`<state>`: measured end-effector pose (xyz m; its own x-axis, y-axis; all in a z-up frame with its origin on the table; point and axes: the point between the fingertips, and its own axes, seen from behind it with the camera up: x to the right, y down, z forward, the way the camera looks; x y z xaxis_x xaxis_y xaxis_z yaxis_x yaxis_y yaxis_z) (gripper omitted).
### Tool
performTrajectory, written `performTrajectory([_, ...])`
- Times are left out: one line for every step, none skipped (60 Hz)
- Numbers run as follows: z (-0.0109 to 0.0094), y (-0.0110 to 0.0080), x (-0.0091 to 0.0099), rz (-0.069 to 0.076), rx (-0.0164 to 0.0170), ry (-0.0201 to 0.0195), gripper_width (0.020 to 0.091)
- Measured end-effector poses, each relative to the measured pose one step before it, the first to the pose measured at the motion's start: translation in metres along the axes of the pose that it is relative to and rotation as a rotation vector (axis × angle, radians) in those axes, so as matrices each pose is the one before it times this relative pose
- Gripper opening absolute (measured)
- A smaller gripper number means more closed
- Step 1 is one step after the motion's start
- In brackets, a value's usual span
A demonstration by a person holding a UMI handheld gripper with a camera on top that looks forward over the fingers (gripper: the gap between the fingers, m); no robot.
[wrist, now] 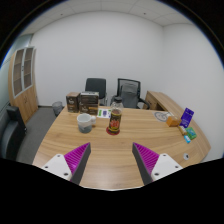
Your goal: Pour water
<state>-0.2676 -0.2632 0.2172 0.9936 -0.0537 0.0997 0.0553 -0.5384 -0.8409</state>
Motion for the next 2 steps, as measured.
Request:
performTrajectory([-0.00098, -0.00085, -0.00024, -0.0007, 0.00353, -0.00005, 0.0855])
performTrajectory([-0.00062, -0.00111, -0.00043, -0.0024, 0.00152, -0.00067, 0.0855])
